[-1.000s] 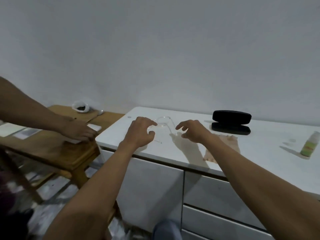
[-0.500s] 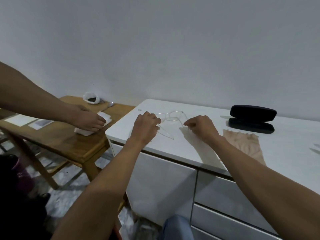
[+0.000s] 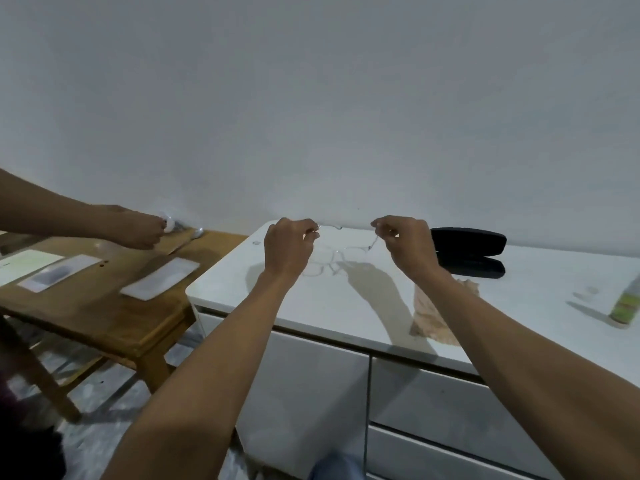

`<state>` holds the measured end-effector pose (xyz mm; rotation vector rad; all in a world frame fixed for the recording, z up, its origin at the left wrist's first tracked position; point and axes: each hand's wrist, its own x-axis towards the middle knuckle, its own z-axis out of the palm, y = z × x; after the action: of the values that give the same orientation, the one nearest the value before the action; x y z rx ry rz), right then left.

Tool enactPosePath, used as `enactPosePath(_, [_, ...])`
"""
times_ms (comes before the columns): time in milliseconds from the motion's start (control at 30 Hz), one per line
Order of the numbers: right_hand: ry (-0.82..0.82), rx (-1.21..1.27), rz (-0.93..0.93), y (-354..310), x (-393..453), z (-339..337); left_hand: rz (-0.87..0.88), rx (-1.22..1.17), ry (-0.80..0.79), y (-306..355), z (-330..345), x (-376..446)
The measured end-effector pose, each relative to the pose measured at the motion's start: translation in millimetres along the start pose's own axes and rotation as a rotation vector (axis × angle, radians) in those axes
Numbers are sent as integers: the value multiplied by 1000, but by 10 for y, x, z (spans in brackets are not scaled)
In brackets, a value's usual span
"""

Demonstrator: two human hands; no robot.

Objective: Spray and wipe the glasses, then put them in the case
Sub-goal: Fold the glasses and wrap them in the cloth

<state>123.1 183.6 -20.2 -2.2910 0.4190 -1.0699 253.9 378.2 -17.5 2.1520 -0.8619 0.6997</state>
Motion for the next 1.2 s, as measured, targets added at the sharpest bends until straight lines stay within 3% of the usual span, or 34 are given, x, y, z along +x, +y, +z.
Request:
enactPosePath(267, [147,-76,97,225,-213,-891,-79,-280,-191,834,327,-26])
enactPosePath(567, [161,-189,182,551,-667,-1491,-80,-471,-405,1283,689,-350])
enactPosePath(1200, [88,-202,204,665,-899,-1526,-74,-507,-440,1285,759,-506])
